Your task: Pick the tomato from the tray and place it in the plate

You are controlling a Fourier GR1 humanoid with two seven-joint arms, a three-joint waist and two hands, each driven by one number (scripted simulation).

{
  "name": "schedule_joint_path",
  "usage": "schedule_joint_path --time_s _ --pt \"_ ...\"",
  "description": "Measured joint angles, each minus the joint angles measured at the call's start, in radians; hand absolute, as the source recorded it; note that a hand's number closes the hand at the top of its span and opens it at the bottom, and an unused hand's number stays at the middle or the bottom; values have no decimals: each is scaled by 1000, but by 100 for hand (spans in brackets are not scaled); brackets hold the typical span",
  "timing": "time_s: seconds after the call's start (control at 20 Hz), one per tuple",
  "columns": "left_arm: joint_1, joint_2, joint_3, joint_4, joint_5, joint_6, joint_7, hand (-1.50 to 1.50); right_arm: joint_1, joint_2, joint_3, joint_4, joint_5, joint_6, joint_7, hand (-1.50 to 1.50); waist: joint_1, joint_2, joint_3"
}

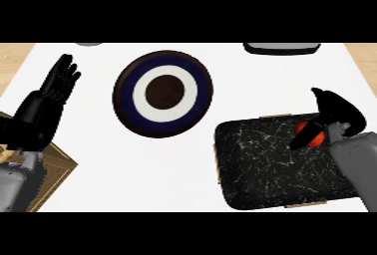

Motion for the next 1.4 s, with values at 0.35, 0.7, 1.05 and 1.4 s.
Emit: schedule_joint_path --time_s 0.35,0.7,1.05,1.4 --pt "19 -15 20 -37 -17 -28 12 0 18 31 -31 87 31 15 -36 -150 4 1 1" --pt "-13 -36 56 11 -46 -61 -2 0 50 76 -53 147 66 28 -70 -150 1 0 3" --pt "1 -55 75 -22 -65 -85 25 0 37 92 -76 261 153 -12 -149 150 5 -2 -3" --pt "0 -78 84 9 -89 -86 8 0 65 122 -26 229 323 -198 -163 150 -6 -11 -12"
